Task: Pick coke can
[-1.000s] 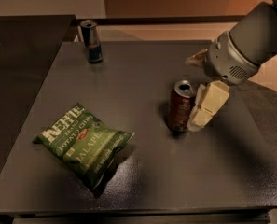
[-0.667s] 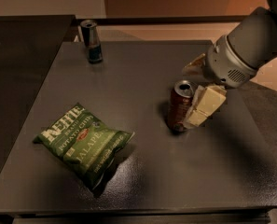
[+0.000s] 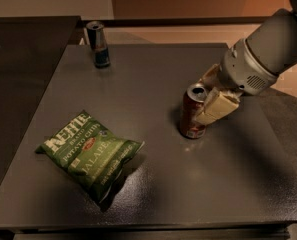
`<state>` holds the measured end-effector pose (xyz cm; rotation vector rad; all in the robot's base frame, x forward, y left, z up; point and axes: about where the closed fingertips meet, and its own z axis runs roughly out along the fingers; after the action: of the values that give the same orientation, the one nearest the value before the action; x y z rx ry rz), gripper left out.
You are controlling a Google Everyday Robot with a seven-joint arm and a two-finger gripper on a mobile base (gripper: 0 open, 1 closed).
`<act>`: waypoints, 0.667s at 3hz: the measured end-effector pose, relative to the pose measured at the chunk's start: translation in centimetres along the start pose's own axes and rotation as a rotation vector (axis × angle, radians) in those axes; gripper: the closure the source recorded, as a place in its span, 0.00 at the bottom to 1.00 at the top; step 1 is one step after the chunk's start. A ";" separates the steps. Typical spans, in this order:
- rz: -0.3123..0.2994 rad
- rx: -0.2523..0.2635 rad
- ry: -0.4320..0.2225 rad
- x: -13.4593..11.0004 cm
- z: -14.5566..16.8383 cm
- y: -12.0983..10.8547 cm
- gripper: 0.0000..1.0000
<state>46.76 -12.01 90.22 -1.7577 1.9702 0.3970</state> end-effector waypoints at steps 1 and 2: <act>-0.032 0.008 -0.026 -1.2 -1.9 0.1 0.88; -0.048 0.019 -0.041 -2.6 -4.4 -0.1 1.00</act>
Offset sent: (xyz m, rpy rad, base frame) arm -0.0040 -0.0070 0.0901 0.0470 -0.0697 0.0400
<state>46.39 -12.10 95.35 -1.7674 1.8939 0.3929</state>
